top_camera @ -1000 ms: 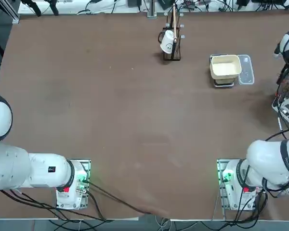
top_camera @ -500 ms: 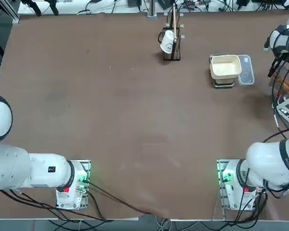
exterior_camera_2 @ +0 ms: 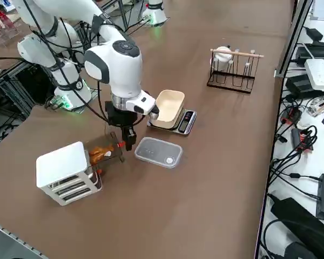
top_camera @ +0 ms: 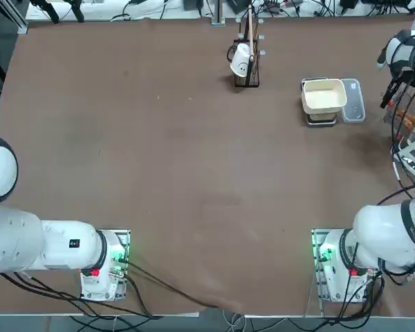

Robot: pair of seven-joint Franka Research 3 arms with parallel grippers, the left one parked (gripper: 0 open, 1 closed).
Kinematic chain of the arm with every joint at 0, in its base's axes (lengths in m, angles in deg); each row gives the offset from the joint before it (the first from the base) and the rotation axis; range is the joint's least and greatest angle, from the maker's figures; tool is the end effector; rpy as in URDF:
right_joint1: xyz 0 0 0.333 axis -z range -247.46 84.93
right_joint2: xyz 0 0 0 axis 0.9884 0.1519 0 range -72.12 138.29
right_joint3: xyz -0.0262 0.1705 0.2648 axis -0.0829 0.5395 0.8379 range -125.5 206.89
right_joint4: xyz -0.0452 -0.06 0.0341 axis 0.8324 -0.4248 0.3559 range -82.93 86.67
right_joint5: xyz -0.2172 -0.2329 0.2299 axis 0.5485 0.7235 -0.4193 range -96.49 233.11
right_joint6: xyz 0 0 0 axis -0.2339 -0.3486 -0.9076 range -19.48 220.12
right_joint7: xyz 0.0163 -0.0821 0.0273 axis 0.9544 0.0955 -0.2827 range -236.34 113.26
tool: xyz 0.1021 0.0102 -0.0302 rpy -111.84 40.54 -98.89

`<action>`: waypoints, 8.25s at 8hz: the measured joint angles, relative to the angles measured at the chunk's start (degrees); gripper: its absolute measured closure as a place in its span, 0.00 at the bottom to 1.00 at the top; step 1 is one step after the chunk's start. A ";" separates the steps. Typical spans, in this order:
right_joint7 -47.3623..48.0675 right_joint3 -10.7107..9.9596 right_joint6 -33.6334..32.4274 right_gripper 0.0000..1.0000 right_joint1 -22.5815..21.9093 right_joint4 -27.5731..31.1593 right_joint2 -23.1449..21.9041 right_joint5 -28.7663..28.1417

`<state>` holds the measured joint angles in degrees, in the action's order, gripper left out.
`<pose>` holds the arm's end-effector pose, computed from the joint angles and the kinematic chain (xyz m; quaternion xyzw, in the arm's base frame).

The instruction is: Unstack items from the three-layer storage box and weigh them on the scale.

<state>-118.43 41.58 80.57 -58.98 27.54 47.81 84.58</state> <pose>0.5334 -0.2203 0.3072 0.9146 0.3852 -0.1130 0.0482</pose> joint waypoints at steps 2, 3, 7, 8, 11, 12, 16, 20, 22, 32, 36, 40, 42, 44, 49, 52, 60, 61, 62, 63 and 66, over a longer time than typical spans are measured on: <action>0.10 0.90 -13.54 0.06 -0.67 -8.41 -0.52 -4.91; -0.07 1.13 -19.65 0.06 -0.95 -12.36 -1.17 -5.85; -6.44 -0.70 -17.03 0.11 4.17 -9.25 -2.62 -2.70; -7.25 -0.82 -12.33 0.12 6.08 -5.48 -2.36 -2.66; -7.32 -0.70 -2.45 0.13 6.93 2.06 -1.91 -2.62; -7.32 -0.68 -2.11 0.14 6.93 2.51 -1.92 -2.62; -7.32 -0.73 1.39 0.17 7.84 3.67 -1.82 -2.62; -7.32 -0.69 3.19 0.54 8.80 5.23 -1.99 -2.60; -7.22 -0.16 1.27 0.65 8.78 5.13 -2.85 -2.60; 24.56 1.96 -14.19 0.65 -5.38 -3.83 -7.07 -16.88; 42.94 2.07 -5.14 0.65 -13.13 -3.91 1.35 -21.53; 44.90 2.01 -3.34 0.28 -14.74 -4.23 2.94 -21.86; 44.87 1.61 -3.42 0.00 -14.73 -4.79 2.66 -21.83; 39.15 0.04 -7.74 0.10 -13.93 -6.22 1.30 -18.98; 7.29 -1.95 -13.85 0.97 -5.31 -7.15 0.65 -6.82; 4.42 -1.75 -6.17 0.98 -4.73 -2.86 1.28 -2.28; 3.36 -1.91 -6.59 0.98 0.03 0.13 1.08 1.69; 3.36 -1.91 -7.10 0.98 0.68 0.13 0.91 2.89; 3.36 -1.92 -7.37 0.98 1.83 0.19 0.91 4.08; 3.22 -1.94 -7.57 0.98 3.16 0.41 0.90 5.30; 3.08 -1.94 -8.55 0.98 5.77 0.86 0.79 7.40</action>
<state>-115.35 39.64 72.02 -53.21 28.40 48.60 91.98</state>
